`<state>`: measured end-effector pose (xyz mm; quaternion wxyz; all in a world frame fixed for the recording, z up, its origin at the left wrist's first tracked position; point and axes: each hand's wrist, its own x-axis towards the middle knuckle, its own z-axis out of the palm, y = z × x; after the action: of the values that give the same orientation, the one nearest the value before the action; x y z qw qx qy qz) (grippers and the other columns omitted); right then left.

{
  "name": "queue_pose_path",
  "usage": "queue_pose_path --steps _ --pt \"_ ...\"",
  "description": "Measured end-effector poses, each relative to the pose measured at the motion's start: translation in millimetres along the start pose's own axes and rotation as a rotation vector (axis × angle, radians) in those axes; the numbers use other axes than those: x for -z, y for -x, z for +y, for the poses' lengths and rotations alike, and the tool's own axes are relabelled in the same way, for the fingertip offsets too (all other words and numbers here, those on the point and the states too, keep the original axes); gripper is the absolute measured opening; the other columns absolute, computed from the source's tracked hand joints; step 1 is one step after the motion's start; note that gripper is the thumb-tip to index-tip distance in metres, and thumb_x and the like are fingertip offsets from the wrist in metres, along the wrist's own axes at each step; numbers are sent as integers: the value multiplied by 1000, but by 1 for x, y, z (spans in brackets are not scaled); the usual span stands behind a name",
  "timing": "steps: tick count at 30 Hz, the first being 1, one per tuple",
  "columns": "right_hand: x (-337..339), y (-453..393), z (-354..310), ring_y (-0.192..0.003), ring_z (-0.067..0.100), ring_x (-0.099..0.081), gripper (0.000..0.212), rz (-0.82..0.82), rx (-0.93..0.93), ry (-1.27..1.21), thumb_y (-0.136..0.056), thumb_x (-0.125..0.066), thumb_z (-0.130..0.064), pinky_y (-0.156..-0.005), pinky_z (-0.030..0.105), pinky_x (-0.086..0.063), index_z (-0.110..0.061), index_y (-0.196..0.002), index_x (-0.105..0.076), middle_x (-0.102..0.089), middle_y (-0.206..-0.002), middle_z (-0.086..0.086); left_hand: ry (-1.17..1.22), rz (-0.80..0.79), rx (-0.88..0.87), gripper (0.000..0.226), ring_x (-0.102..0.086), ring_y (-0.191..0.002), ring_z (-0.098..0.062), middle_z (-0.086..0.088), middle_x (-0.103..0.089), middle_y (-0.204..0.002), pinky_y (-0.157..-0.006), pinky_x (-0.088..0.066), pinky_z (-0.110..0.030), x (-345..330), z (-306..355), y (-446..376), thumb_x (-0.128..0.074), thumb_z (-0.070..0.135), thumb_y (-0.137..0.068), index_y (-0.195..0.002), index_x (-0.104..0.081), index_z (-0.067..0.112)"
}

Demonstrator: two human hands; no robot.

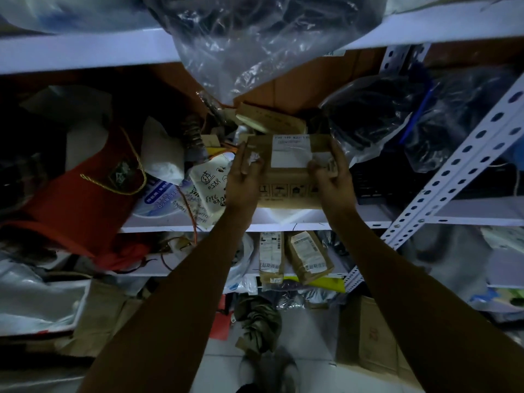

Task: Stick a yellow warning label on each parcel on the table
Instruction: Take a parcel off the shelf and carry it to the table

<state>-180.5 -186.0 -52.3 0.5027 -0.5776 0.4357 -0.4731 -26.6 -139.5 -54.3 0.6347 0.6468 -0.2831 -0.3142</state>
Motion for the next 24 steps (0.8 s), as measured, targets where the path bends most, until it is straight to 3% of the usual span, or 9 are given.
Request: queue_pose_path --steps 2,4,6,11,14,16,19,21,24 --pt "-1 -2 5 -126 19 -57 67 1 -12 -60 -91 -57 -24 -100 27 -53 -17 -153 -33 -52 -144 10 80 14 4 53 -61 -122 -28 -12 -61 -136 -96 -54 -39 -4 -1 -1 -57 17 -96 -147 -47 23" --pt "-2 -4 7 -122 15 -59 68 -5 -18 -98 -90 -56 -23 -96 23 -54 -16 -154 -32 -52 -143 9 124 11 -1 53 -61 -121 -27 -12 -62 -136 -94 -53 -38 -5 -5 -2 -55 12 -95 -147 -47 21" --pt "-3 -5 8 -124 18 -59 69 -6 -34 -119 -89 -56 -24 -99 28 -54 -19 -154 -33 -53 -143 8 142 13 8 52 -63 -117 -24 -10 -64 -133 -90 -55 -35 -6 -4 -2 -53 9 -97 -147 -47 22" --pt "-3 -5 -5 -125 23 -58 69 -10 -78 -118 -85 -59 -32 -105 51 -50 -33 -150 -38 -57 -140 4 142 5 78 50 -67 -90 -11 1 -70 -106 -63 -53 -20 -5 11 -1 -54 9 -96 -144 -51 24" --pt "0 1 -26 -123 20 -57 70 28 -68 -115 -83 -59 -36 -104 47 -50 -41 -149 -37 -57 -137 -2 177 -32 105 47 -65 -84 -11 2 -70 -96 -67 -53 -22 -4 33 2 -59 15 -96 -142 -54 26" --pt "2 8 -37 -123 19 -56 72 70 -39 -106 -83 -57 -38 -100 41 -50 -41 -151 -34 -53 -140 -1 180 -75 83 45 -65 -92 -19 0 -68 -97 -77 -53 -29 -6 48 4 -62 20 -96 -140 -55 28" --pt "4 21 -49 -123 18 -55 73 157 8 -83 -84 -55 -41 -101 39 -49 -40 -153 -31 -54 -139 -1 117 -176 3 48 -60 -110 -23 0 -65 -116 -89 -51 -38 -5 64 7 -61 24 -97 -143 -50 31" --pt "3 35 -52 -120 16 -56 73 213 20 -69 -85 -55 -40 -98 35 -49 -38 -154 -29 -54 -137 -2 79 -249 -32 50 -55 -124 -24 -2 -55 -142 -85 -48 -32 -3 67 9 -58 28 -98 -147 -46 32" --pt "0 64 -52 -117 11 -57 69 327 40 -58 -92 -58 -33 -95 32 -49 -37 -155 -30 -54 -138 -3 46 -354 -52 50 -54 -125 -23 -1 -47 -150 -80 -44 -28 3 63 19 -55 29 -100 -148 -43 34"
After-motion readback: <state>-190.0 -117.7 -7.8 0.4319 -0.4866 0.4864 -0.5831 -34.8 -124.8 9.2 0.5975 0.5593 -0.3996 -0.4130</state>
